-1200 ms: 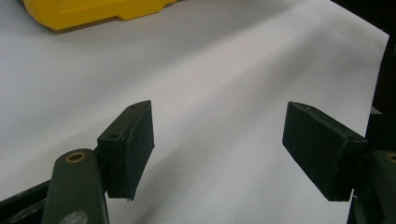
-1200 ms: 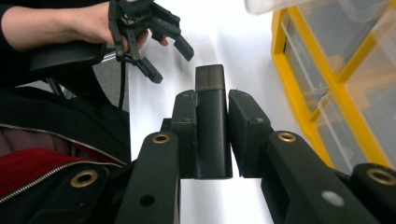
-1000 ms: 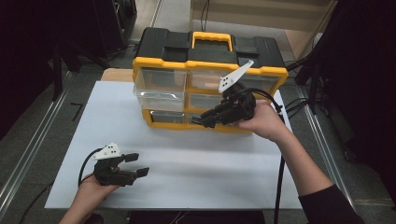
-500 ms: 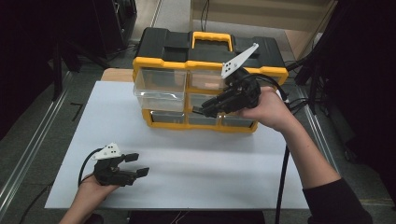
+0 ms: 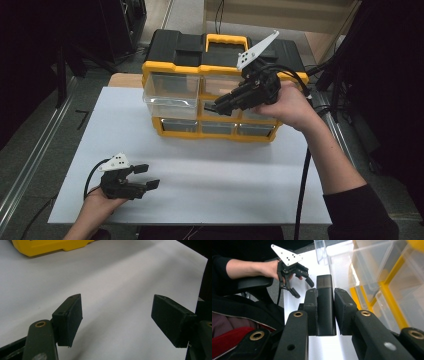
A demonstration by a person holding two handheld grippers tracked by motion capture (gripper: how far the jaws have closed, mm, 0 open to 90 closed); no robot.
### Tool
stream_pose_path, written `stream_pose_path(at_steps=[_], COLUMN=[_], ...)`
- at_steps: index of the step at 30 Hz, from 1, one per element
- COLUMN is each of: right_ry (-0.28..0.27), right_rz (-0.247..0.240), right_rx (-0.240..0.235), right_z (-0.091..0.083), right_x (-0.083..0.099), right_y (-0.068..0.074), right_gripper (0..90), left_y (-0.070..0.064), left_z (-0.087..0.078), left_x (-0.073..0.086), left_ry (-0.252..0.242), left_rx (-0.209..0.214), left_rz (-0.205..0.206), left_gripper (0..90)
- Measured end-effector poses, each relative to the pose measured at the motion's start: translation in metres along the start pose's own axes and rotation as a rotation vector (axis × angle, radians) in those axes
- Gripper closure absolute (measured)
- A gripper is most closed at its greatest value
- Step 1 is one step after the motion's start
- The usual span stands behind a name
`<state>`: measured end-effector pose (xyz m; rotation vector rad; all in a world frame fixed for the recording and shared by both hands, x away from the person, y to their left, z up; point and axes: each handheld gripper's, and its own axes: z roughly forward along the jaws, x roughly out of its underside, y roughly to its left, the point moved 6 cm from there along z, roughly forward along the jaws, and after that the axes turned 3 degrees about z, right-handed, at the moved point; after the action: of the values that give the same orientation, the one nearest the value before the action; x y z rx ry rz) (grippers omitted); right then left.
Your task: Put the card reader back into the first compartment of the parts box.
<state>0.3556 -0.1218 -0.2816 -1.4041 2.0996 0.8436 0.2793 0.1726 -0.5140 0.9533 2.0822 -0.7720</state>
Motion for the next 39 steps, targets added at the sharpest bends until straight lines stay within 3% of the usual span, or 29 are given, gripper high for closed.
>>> stream_pose_path(at_steps=[15,39], right_ry=[-0.030,-0.027], right_rz=[0.011,0.024], right_rx=[0.034,0.034], right_z=[-0.009,0.020], right_x=[-0.036,-0.084], right_y=[-0.003,-0.006], right_gripper=[71.2,71.1], left_y=[0.000,-0.001], left_z=[0.000,-0.001], left_x=[0.000,0.000], left_ry=[-0.001,-0.005], left_rx=[0.003,0.007], left_rz=[0.002,0.005], left_gripper=[26.4,26.4])
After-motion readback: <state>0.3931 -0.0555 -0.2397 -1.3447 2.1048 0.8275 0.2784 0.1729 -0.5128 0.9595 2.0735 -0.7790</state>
